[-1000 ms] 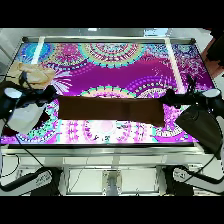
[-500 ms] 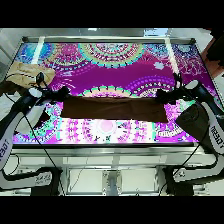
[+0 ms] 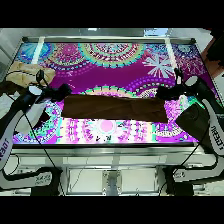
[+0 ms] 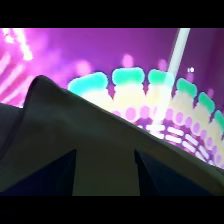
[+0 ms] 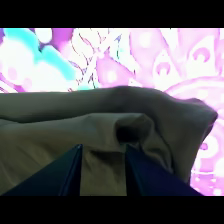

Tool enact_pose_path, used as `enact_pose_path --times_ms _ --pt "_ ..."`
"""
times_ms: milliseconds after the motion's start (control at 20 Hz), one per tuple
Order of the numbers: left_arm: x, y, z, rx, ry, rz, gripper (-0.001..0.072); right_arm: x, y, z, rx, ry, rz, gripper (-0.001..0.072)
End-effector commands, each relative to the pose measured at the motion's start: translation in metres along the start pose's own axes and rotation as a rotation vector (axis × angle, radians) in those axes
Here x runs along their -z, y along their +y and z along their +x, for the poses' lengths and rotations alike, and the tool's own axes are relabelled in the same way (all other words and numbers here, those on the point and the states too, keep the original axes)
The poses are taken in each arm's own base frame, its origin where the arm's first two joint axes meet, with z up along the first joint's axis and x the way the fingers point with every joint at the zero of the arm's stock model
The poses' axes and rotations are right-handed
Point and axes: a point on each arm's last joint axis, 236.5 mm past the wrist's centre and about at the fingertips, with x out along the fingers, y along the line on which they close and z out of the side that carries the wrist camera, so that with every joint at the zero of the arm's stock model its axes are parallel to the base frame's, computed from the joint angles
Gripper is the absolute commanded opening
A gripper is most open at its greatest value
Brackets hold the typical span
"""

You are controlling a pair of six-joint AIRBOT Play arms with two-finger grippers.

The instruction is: Fold the shirts.

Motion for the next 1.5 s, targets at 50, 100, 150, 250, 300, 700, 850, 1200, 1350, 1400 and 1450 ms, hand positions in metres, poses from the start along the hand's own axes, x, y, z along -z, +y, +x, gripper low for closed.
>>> enact_pose_path --times_ms 50,100,150,250,300,700,850,1200,1350,1400,1450 --pt "0.009 -0.051 -0.012 0.152 0.076 0.070 0.0434 -0.030 -0.015 -0.053 0.156 -0.103 -0.141 0.0392" --pt "0.018 -0.072 -0.013 0.219 0.091 0.164 0.0433 -0.030 -0.026 -0.057 0.205 -0.104 -0.139 0.0445" --pt "0.028 -0.091 -0.013 0.270 0.101 0.224 0.0425 -0.028 -0.036 -0.057 0.233 -0.093 -0.095 0.0454" --pt "0.052 -0.118 -0.004 0.293 0.121 0.308 0.0332 -0.018 -0.043 -0.046 0.201 -0.045 -0.010 0.0479" --pt "0.065 -0.127 0.002 0.290 0.133 0.347 0.0264 -0.013 -0.043 -0.039 0.158 -0.017 0.032 0.0479" --pt "0.160 -0.159 0.055 0.270 0.265 0.448 0.0231 0.021 -0.066 -0.008 -0.112 0.167 0.165 0.0484" --pt "0.167 -0.165 0.065 0.261 0.282 0.487 0.0231 0.043 -0.078 0.007 -0.183 0.263 0.193 0.0485" --pt "0.164 -0.204 0.089 0.308 0.273 0.521 0.0221 0.056 -0.068 0.045 -0.327 0.283 0.227 0.0553" --pt "0.176 -0.211 0.107 0.310 0.299 0.510 0.0219 0.065 -0.054 0.055 -0.364 0.326 0.221 0.0551" --pt "0.179 -0.211 0.113 0.306 0.310 0.493 0.0218 0.067 -0.047 0.057 -0.373 0.338 0.203 0.0549" --pt "0.182 -0.210 0.119 0.299 0.322 0.473 0.0215 0.070 -0.040 0.059 -0.378 0.351 0.179 0.0538"
